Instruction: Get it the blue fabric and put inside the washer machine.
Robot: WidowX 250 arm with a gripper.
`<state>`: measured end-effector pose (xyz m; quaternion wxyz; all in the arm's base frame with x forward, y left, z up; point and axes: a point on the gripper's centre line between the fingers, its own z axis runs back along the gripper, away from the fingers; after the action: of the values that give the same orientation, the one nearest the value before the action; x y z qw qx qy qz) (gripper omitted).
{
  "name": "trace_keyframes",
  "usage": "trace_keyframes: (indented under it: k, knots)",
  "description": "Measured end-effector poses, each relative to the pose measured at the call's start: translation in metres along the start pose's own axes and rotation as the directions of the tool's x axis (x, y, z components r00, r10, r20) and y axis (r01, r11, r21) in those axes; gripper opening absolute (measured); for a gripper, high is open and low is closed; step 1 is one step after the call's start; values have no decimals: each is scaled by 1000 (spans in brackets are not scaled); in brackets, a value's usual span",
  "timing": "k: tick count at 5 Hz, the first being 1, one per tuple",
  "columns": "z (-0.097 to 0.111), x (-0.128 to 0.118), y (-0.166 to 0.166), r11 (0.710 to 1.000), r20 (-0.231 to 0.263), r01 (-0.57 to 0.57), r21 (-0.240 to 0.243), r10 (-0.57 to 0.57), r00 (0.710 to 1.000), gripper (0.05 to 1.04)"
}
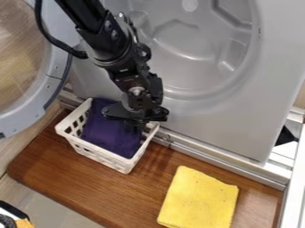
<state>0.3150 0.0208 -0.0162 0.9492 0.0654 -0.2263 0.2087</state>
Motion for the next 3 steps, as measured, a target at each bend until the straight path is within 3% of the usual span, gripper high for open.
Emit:
trace_keyframes:
  k: [3]
  knots:
    - [47,3,-26,995,17,94,-34,-93,995,70]
